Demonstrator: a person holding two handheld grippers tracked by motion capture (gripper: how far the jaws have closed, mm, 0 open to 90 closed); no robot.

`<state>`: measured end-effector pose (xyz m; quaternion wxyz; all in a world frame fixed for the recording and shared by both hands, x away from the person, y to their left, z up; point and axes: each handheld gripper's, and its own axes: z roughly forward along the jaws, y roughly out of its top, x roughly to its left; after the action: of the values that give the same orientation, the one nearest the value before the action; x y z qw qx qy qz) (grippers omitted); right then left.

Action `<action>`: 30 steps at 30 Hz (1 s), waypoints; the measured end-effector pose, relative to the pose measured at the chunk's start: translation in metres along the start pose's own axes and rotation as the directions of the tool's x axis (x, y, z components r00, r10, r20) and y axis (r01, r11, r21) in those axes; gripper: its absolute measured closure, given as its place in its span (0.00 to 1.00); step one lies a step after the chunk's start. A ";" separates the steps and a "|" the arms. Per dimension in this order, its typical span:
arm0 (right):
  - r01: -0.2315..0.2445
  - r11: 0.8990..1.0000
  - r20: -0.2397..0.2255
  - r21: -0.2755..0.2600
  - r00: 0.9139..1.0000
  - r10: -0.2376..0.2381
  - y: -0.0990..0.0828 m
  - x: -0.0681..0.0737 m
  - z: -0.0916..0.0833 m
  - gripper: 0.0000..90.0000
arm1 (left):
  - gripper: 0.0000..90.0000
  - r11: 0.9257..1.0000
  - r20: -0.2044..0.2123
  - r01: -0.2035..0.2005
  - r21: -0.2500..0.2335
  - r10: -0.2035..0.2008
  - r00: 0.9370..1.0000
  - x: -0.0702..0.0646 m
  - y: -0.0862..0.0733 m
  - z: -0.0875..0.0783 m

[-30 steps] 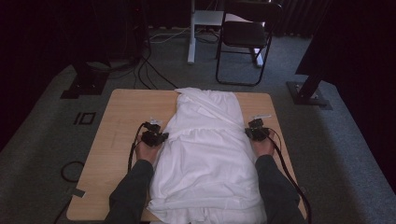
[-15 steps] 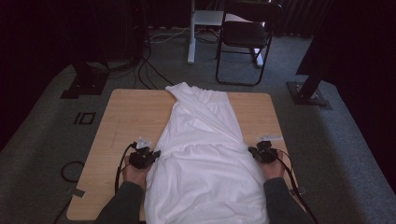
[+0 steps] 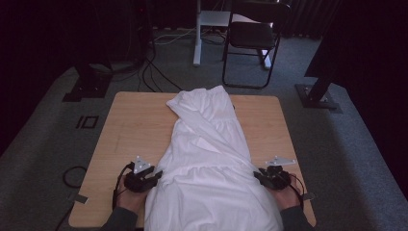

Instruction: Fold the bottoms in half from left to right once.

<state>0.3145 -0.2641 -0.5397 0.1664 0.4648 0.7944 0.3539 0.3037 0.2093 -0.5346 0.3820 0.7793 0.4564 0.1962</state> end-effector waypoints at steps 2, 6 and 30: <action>0.030 0.999 -0.021 -0.043 0.999 -0.031 0.019 0.002 0.002 0.58 | 0.58 0.999 -0.002 0.003 -0.043 -0.003 1.000 0.004 0.014 0.002; 0.123 0.992 -0.024 -0.043 0.992 -0.124 0.059 0.015 0.024 0.51 | 0.56 0.999 0.010 -0.008 -0.035 0.008 1.000 0.008 0.041 0.024; 0.027 0.999 0.134 0.027 0.991 -0.030 0.071 -0.017 0.089 0.92 | 0.99 0.989 -0.018 -0.084 0.125 0.087 0.996 0.003 0.050 0.080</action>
<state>0.4207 -0.2200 -0.5518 0.2186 0.4782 0.7924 0.3093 0.3857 0.1642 -0.5468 0.3187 0.8180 0.4383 0.1928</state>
